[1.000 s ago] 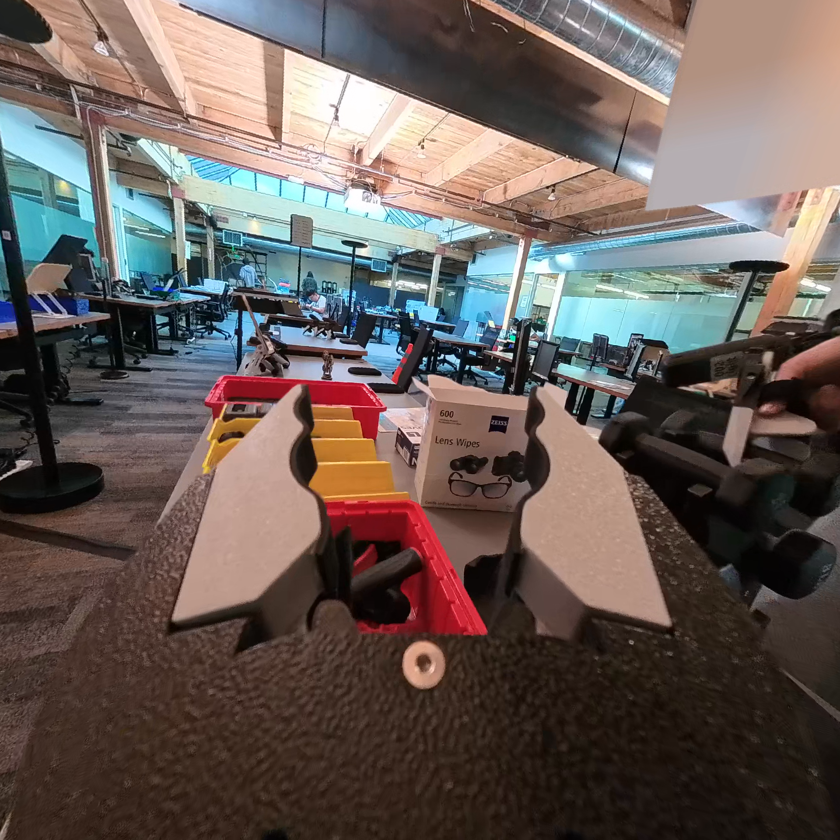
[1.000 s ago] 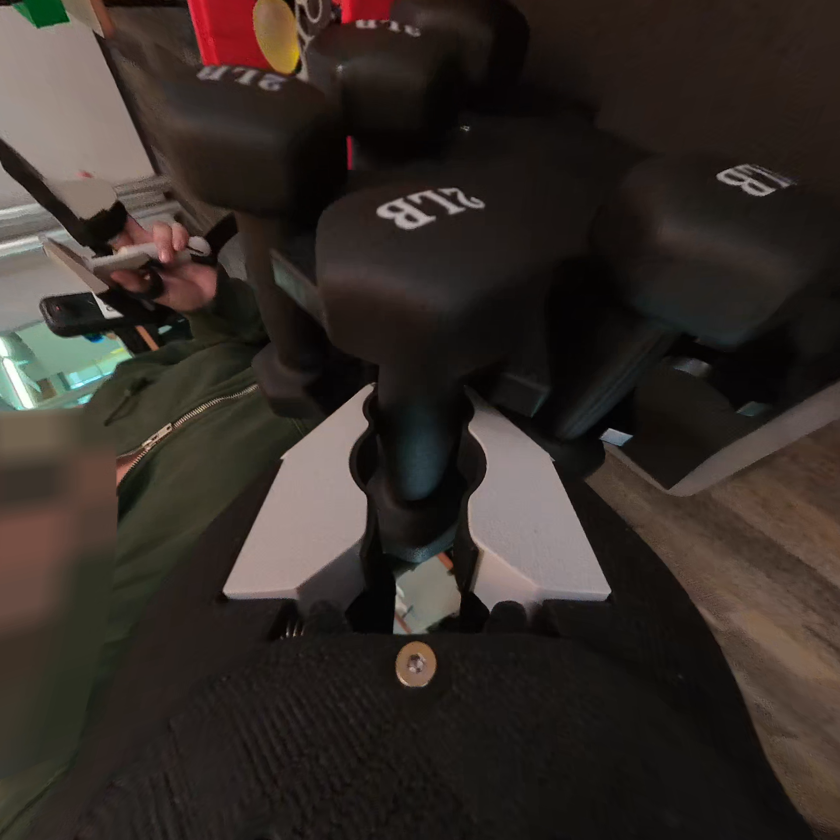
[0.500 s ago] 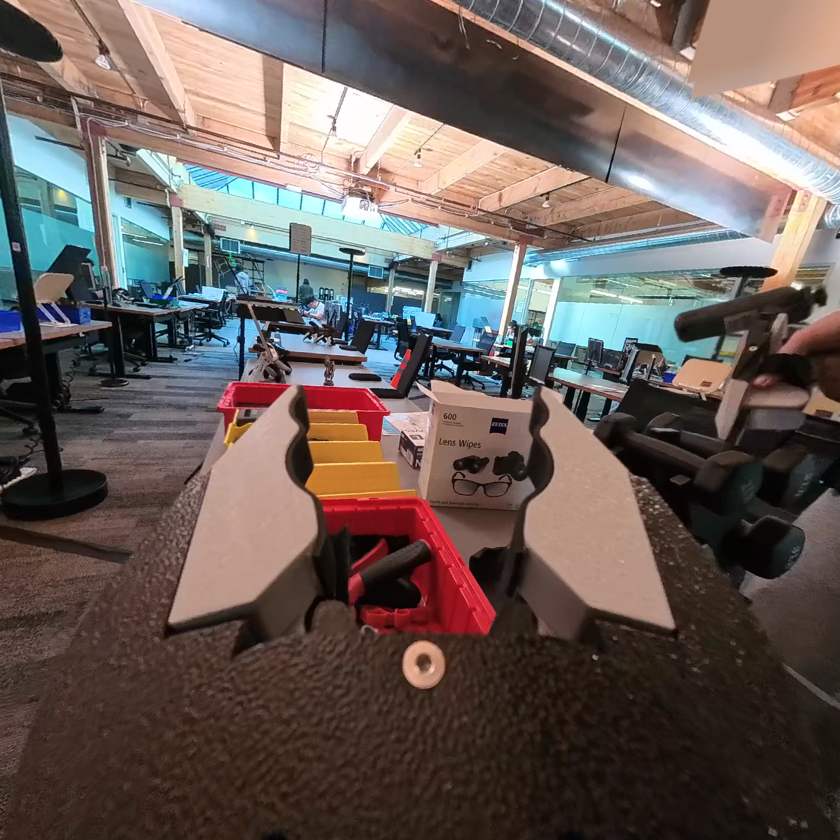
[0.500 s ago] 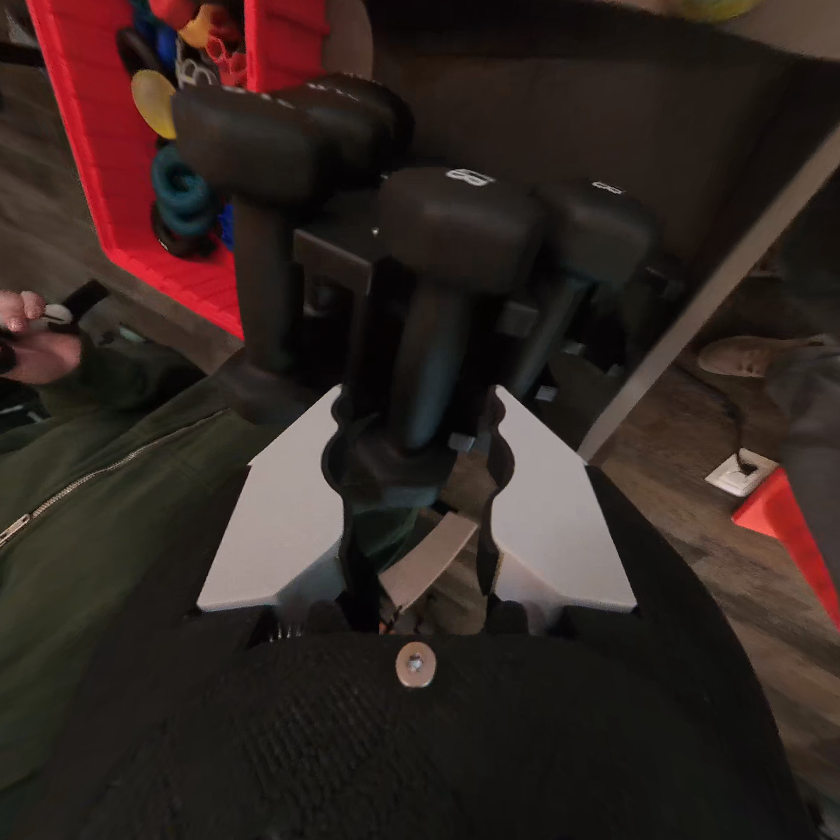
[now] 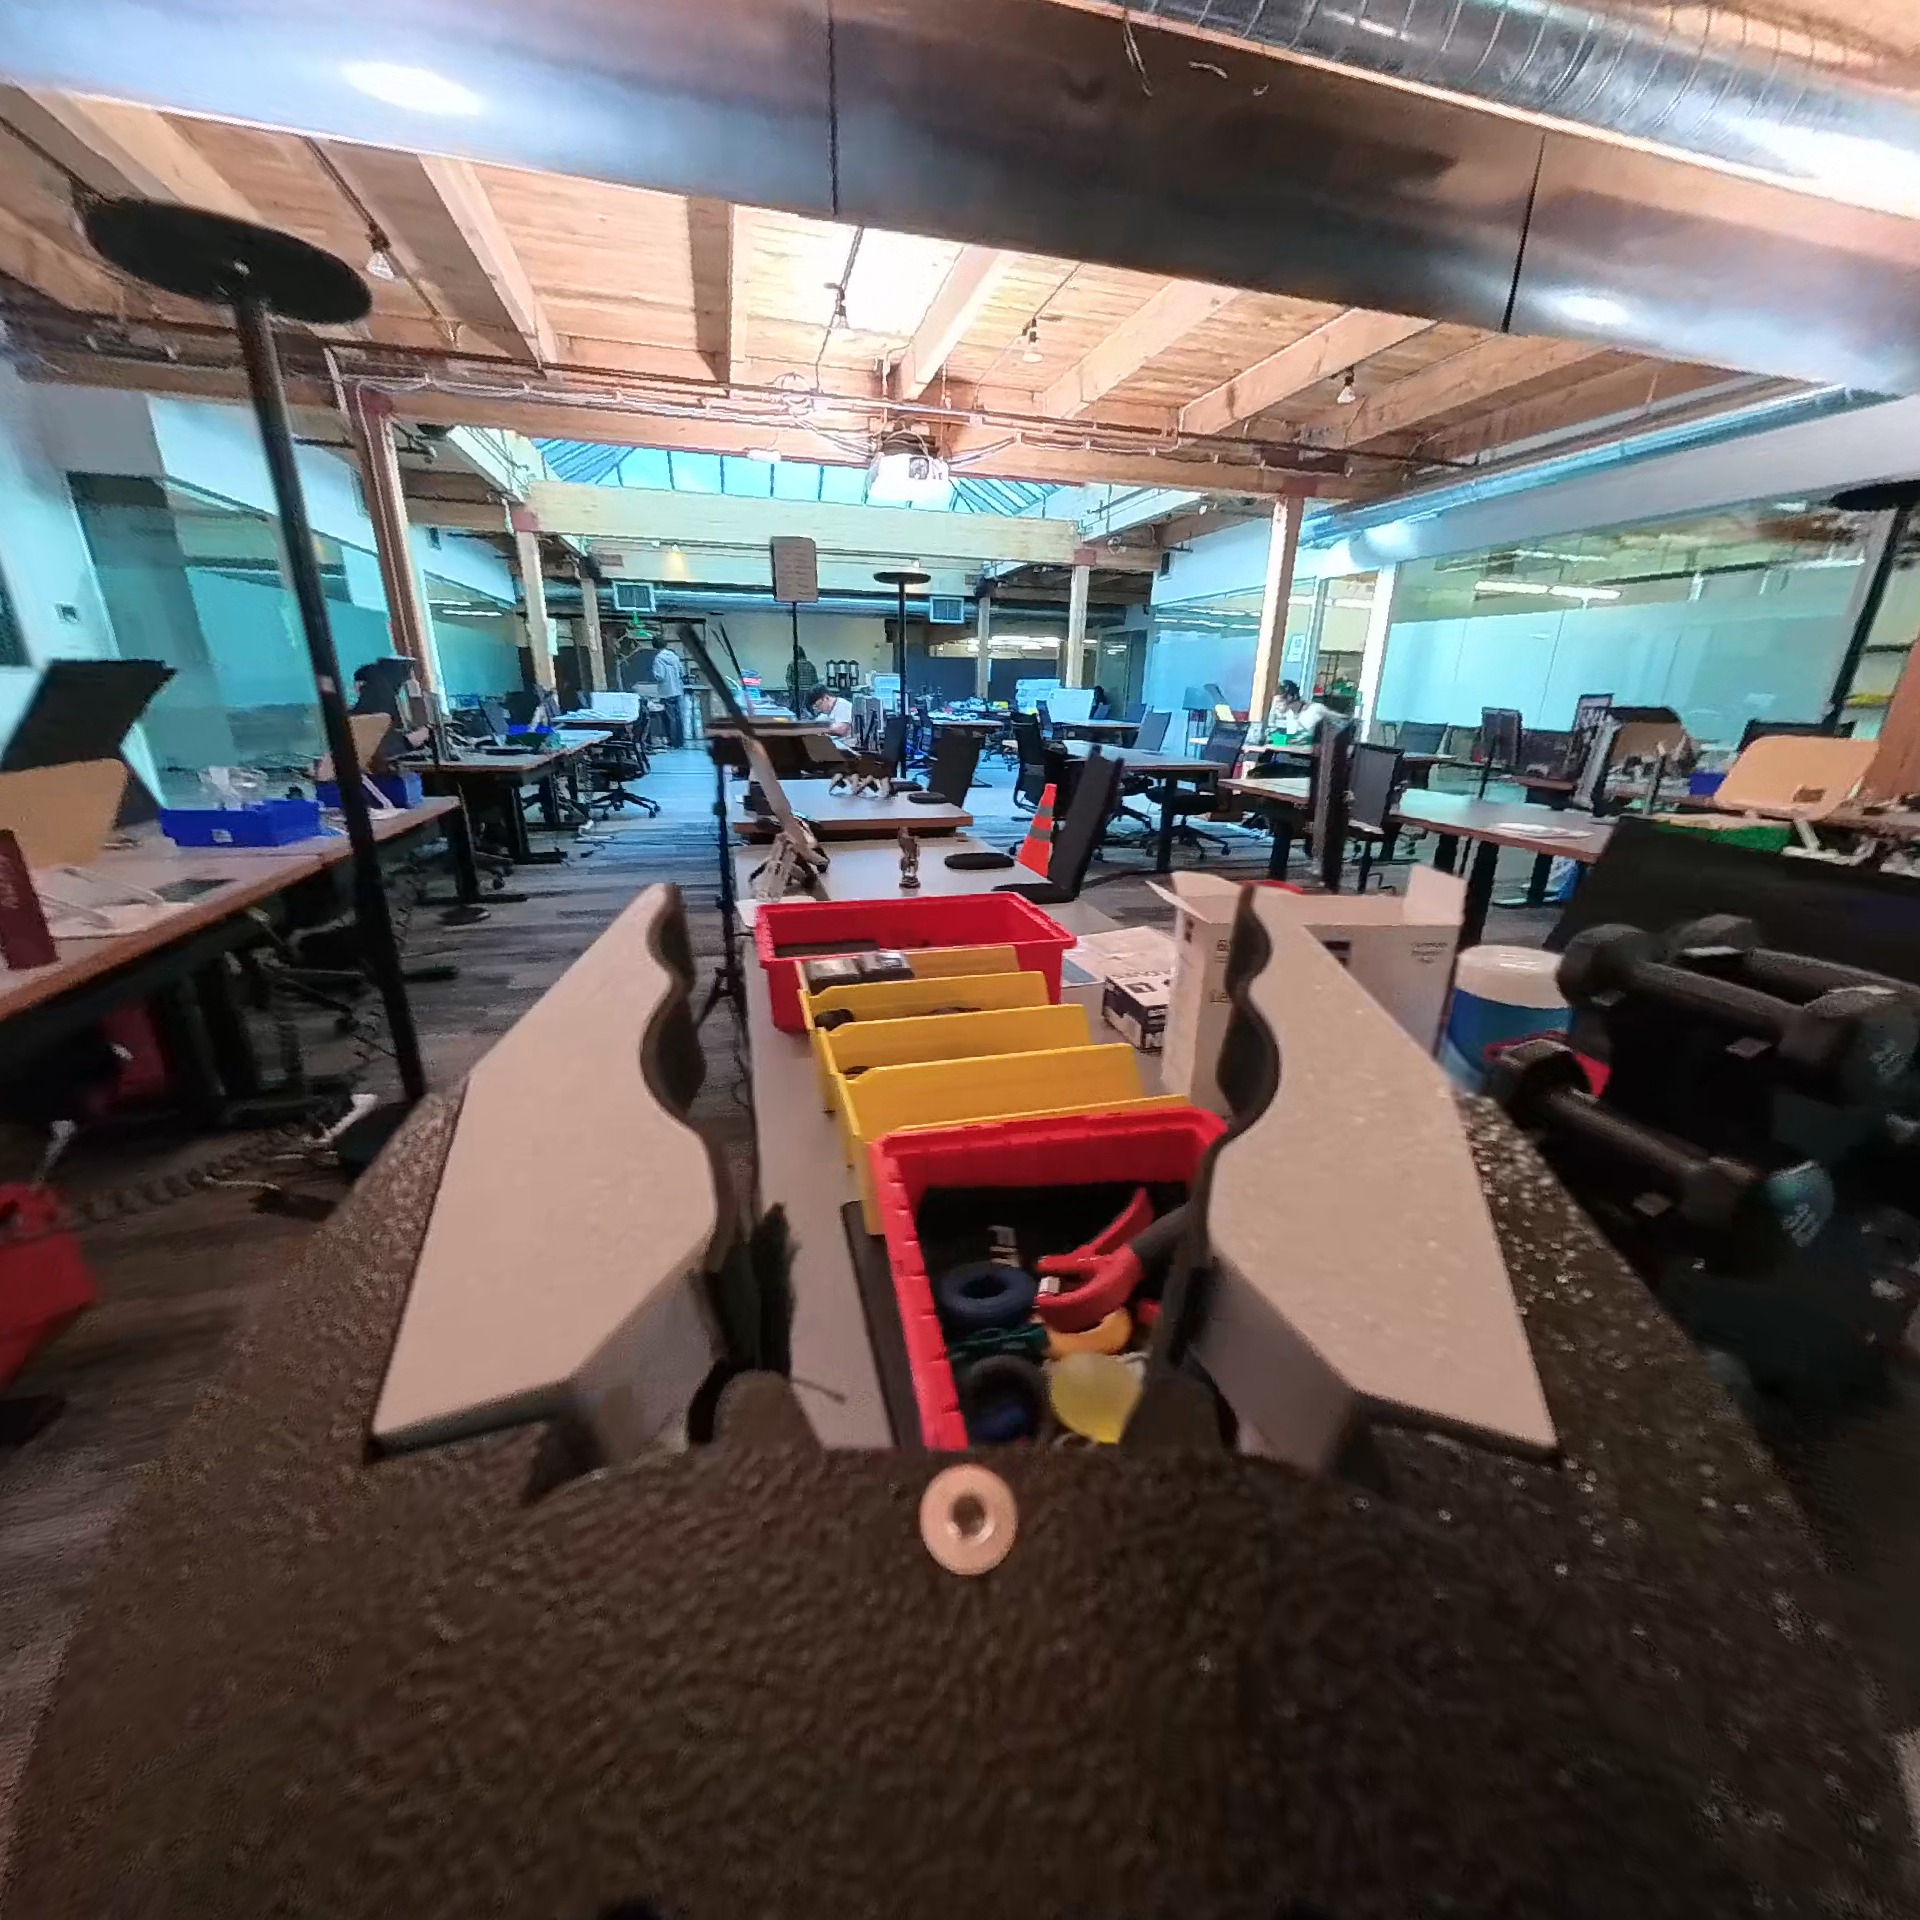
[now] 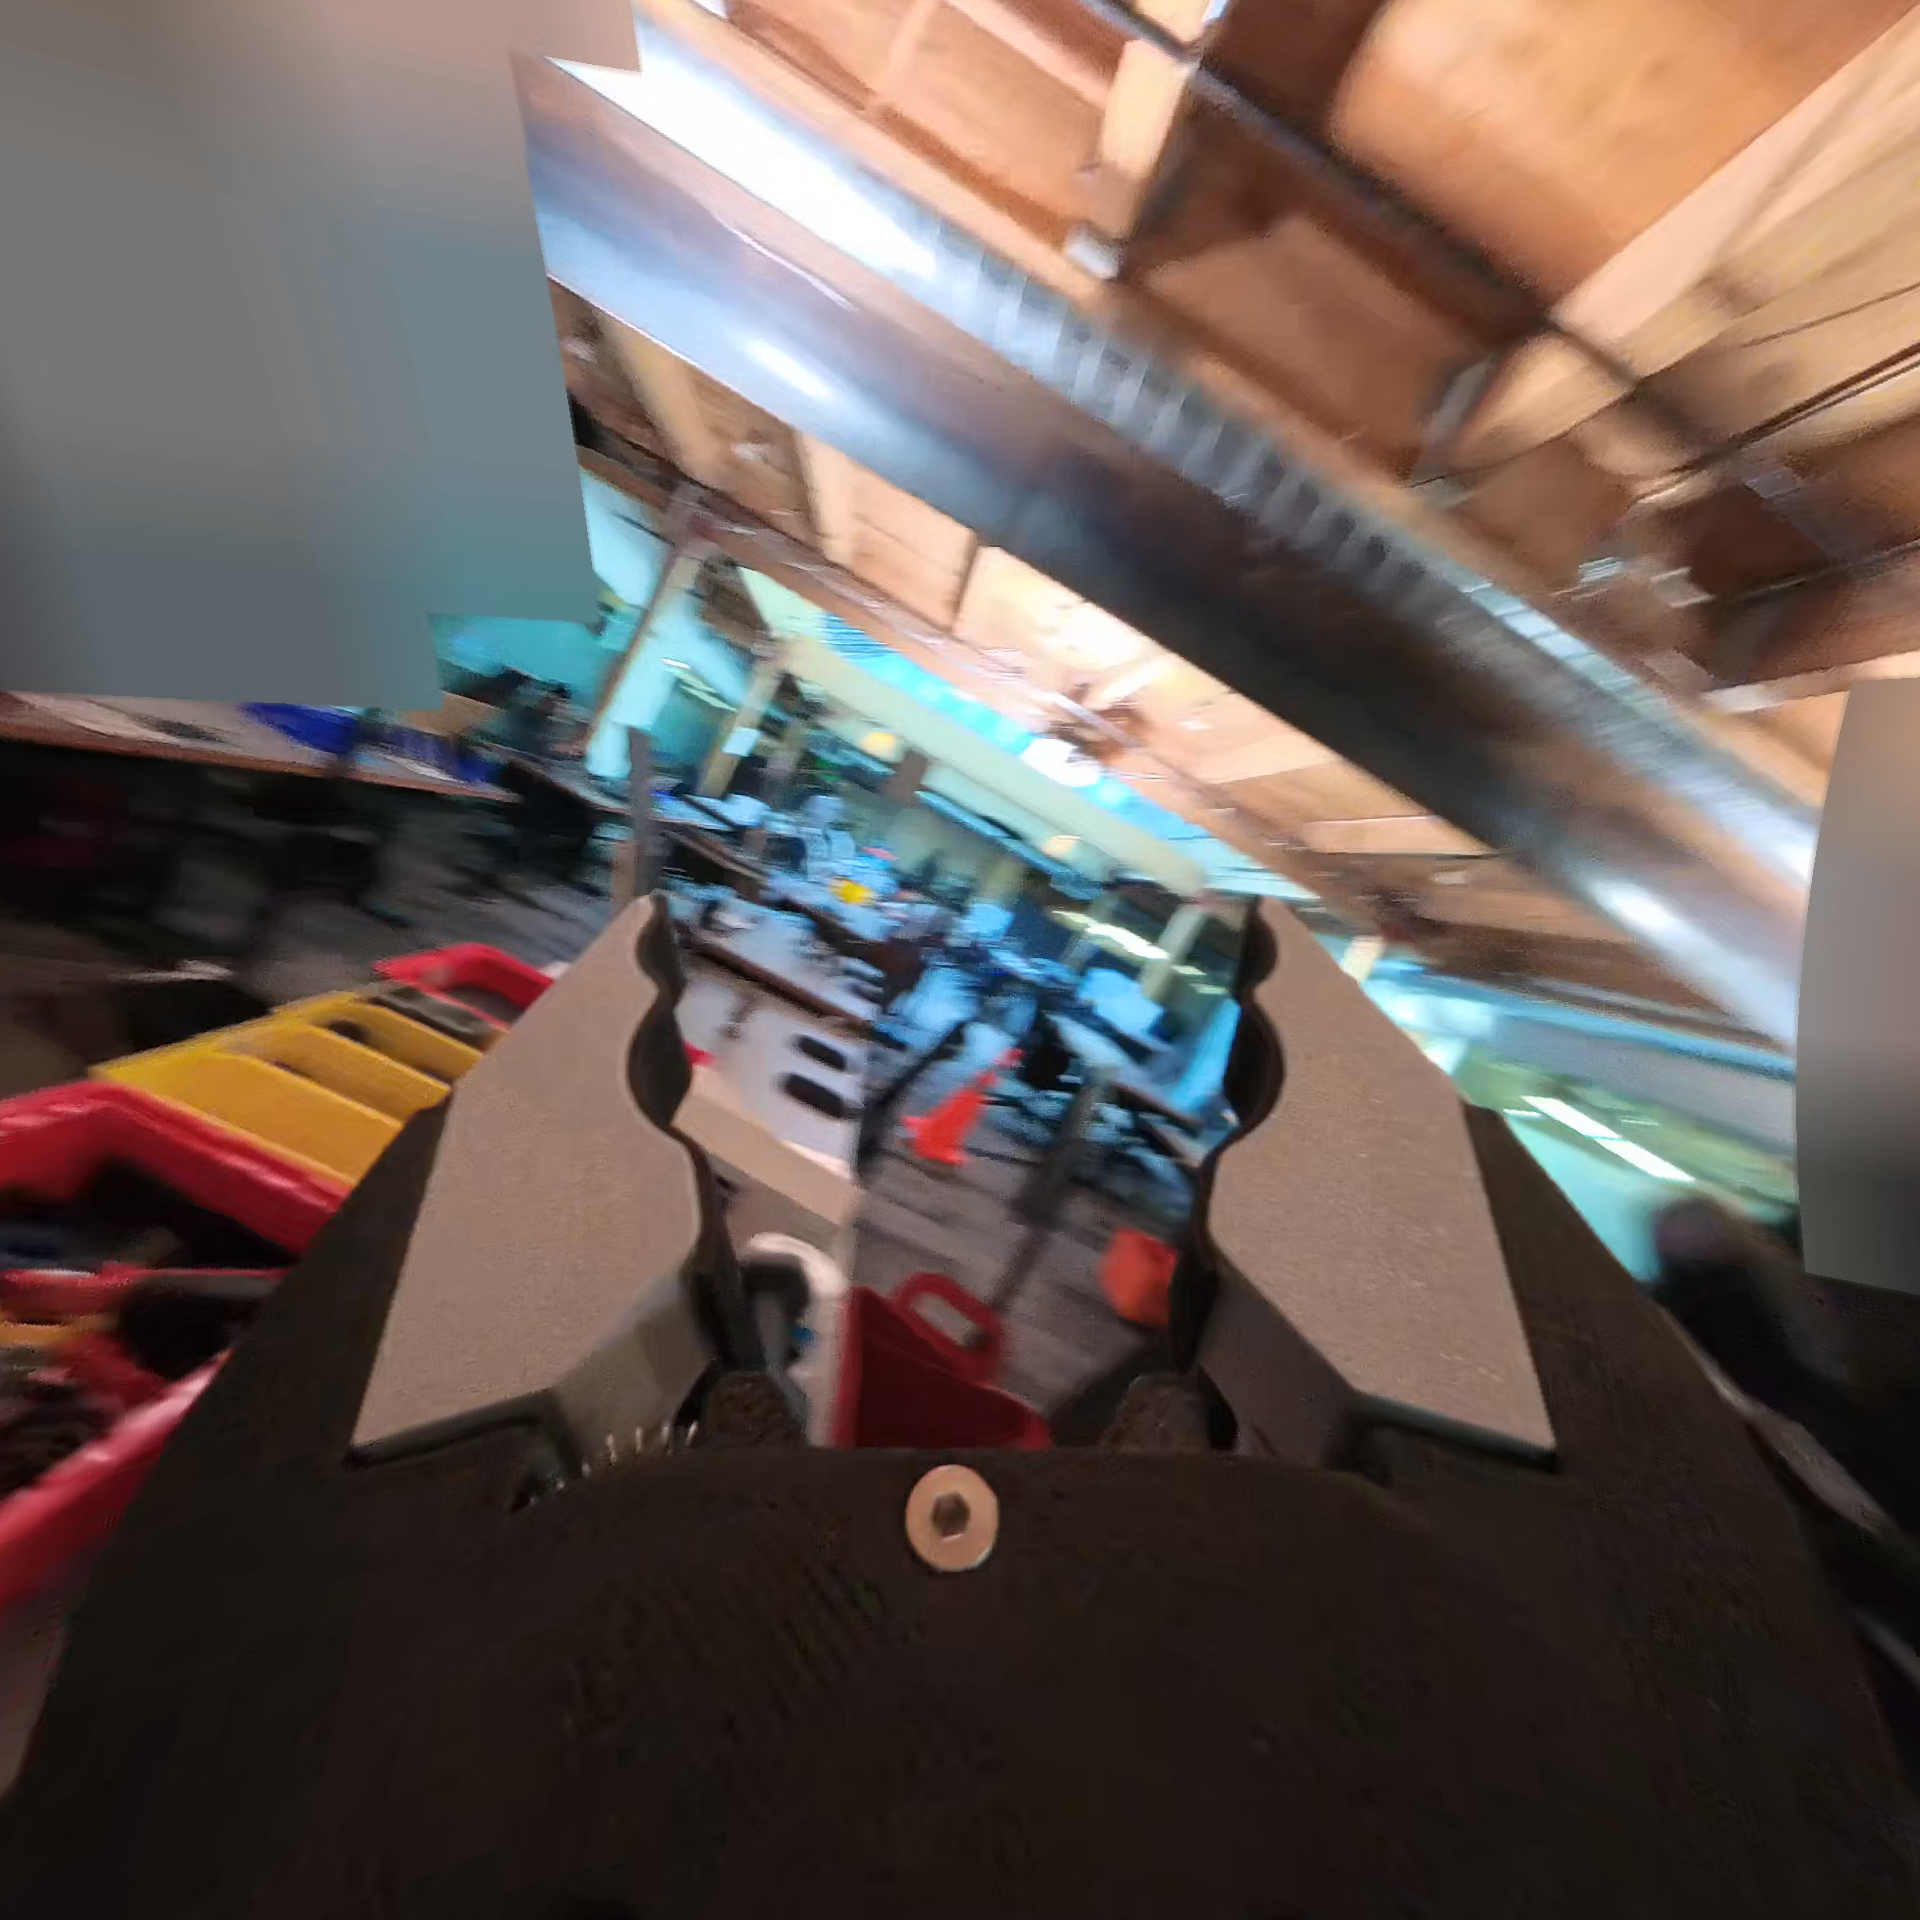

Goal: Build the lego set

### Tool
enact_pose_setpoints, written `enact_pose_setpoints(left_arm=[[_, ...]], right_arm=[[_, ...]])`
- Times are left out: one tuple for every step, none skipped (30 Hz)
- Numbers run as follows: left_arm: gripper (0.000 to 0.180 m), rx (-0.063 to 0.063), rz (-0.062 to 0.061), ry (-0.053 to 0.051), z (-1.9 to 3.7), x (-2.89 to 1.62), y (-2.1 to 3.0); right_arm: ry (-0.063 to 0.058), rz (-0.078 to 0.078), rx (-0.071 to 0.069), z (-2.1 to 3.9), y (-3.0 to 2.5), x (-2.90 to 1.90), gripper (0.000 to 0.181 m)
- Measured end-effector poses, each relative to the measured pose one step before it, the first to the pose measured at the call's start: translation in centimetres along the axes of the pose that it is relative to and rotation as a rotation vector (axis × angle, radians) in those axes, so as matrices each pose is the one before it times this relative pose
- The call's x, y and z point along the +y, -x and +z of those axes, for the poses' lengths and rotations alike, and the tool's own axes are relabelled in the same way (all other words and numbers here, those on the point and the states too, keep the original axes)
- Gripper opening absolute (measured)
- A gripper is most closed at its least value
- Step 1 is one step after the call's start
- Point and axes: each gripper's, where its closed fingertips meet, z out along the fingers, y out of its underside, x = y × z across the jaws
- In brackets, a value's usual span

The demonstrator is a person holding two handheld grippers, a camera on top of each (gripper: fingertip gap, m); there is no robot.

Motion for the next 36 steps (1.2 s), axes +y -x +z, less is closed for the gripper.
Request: enact_pose_setpoints(left_arm=[[0.098,-0.0091,0.0168,-0.0022,-0.32,-0.571,0.703],[0.094,-0.0105,0.017,-0.0016,-0.4,-0.67,0.615],[0.079,-0.0013,0.0167,-0.003,-0.403,-0.502,0.503],[0.048,0.0237,0.0128,-0.0128,-0.409,-0.858,0.131],[0.011,0.0495,0.0022,-0.026,-0.692,-0.988,-0.916],[0.0,0.0454,-0.0202,-0.0369,-0.551,-1.039,-0.611],[0.0,0.0261,-0.0318,-0.0277,-0.435,-0.843,-0.417],[0.0,0.015,-0.0172,-0.0094,-0.54,-0.476,-0.322],[0.013,-0.014,0.0026,-0.002,-0.642,-0.327,0.02],[0.012,-0.0361,0.0175,0.0002,-0.681,-0.374,0.329],[0.011,-0.0108,0.0261,0.0102,-0.837,-0.209,-0.056],[0.009,0.0204,0.021,0.0066,-0.939,-0.128,-0.455],[0.0,0.0234,-0.0016,-0.003,-0.895,-0.183,-0.448],[0.0,-0.0027,-0.0232,0.0062,-0.875,0.016,-0.097],[0.0,-0.0074,-0.018,0.016,-0.843,0.16,-0.046],[0.0,-0.0022,0.0038,0.0166,-0.805,0.146,-0.176],[0.0,-0.0094,0.0258,0.0171,-0.825,0.237,0.017],[0.0,-0.0283,0.037,0.0174,-0.91,-0.025,0.221],[0.006,-0.0374,0.0317,0.0125,-0.926,0.0,0.675],[0.013,-0.0291,0.0145,0.0082,-0.949,-0.001,0.799],[0.02,-0.0236,-0.0044,0.0064,-1.022,-0.14,0.981],[0.033,-0.0269,-0.0122,0.0036,-0.848,-0.202,1.055],[0.044,-0.0263,-0.0094,0.0038,-0.733,-0.085,1.234],[0.056,-0.0339,-0.006,0.0046,-0.543,0.232,1.572],[0.066,-0.0377,-0.0012,-0.0013,-0.557,-0.063,1.585],[0.073,-0.0318,0.0015,-0.012,-0.507,-0.159,1.574],[0.079,-0.0289,0.001,-0.0202,-0.419,-0.237,1.625],[0.085,-0.0266,0.0043,-0.0188,-0.277,-0.191,1.677],[0.092,-0.0221,0.0111,-0.0144,-0.118,-0.184,1.735],[0.098,-0.022,0.0139,-0.0111,-0.01,-0.173,1.867],[0.105,-0.0213,0.0134,-0.0134,0.311,-0.209,1.995],[0.111,-0.0161,0.0112,-0.0183,0.299,-0.393,2.087],[0.116,-0.0027,0.0121,-0.0209,0.399,-0.435,1.994],[0.117,0.0062,0.0163,-0.0223,0.422,-0.422,1.94],[0.117,0.0096,0.0218,-0.0234,0.547,-0.341,1.959],[0.117,0.006,0.0146,-0.0119,0.734,-0.096,2.046]], right_arm=[[0.0087,-0.0484,0.0608,-2.325,0.001,-0.529,0.089],[0.0106,-0.0394,0.0459,-2.189,0.08,-0.362,0.04],[0.0015,-0.0326,0.0041,-1.811,0.527,-0.408,0.0],[-0.0085,0.0005,0.0155,-1.333,0.331,-0.49,0.0],[0.014,0.0083,-0.009,-0.933,0.545,-0.177,0.0],[0.0145,0.0178,-0.0176,-0.674,0.611,-0.089,0.0],[0.0028,0.0278,-0.0129,-0.545,0.586,-0.252,0.0],[-0.0133,0.0362,-0.0055,-0.451,0.543,-0.32,0.016],[-0.0224,0.0358,-0.0082,-0.308,0.468,-0.283,0.029],[-0.0199,0.035,-0.0171,-0.177,0.652,-0.267,0.022],[-0.0152,0.0346,-0.034,-0.206,0.933,-0.108,0.0],[-0.0055,0.0505,-0.0249,0.125,0.802,0.25,0.0],[0.0138,0.053,-0.0205,0.26,0.747,0.71,0.0],[0.0118,0.0579,-0.0158,0.259,0.714,0.747,0.0],[-0.0035,0.0563,-0.025,0.242,0.837,0.648,0.0],[-0.0089,0.0472,-0.0351,0.245,1.002,0.801,0.0],[-0.0044,0.0346,-0.0268,0.178,0.904,0.72,0.0],[-0.0011,0.0234,-0.0104,0.251,0.667,0.741,0.0],[0.0005,0.023,0.0068,0.386,0.457,0.76,0.004],[-0.0036,0.0288,0.0185,0.459,0.331,0.486,0.021],[-0.0045,0.0282,0.0152,0.521,0.402,0.287,0.031],[-0.0077,0.0269,0.0211,0.499,0.372,0.123,0.041],[-0.0185,0.017,0.0155,0.483,0.581,-0.146,0.051],[-0.026,0.007,0.003,0.229,0.68,-0.55,0.056],[-0.0244,-0.0018,0.008,0.411,0.744,-0.531,0.061],[-0.0211,-0.0157,0.0121,0.372,0.739,-0.543,0.065],[-0.0216,-0.0242,0.0175,0.368,0.68,-0.615,0.072],[-0.0246,-0.0237,0.0325,0.306,0.524,-0.737,0.085],[-0.0266,-0.0279,0.0379,0.116,0.604,-0.838,0.092],[-0.0294,-0.0299,0.0374,0.181,0.561,-0.807,0.097],[-0.035,-0.0248,0.0406,0.025,0.661,-0.952,0.104],[-0.0357,-0.0222,0.0428,0.06,0.638,-0.933,0.108],[-0.032,-0.022,0.0402,-0.087,0.785,-0.958,0.111],[-0.0272,-0.0222,0.0354,-0.093,0.932,-0.888,0.113],[-0.0232,-0.0214,0.0438,-0.21,0.977,-0.828,0.112],[-0.0163,-0.0218,0.0589,-0.267,0.885,-0.656,0.111]])
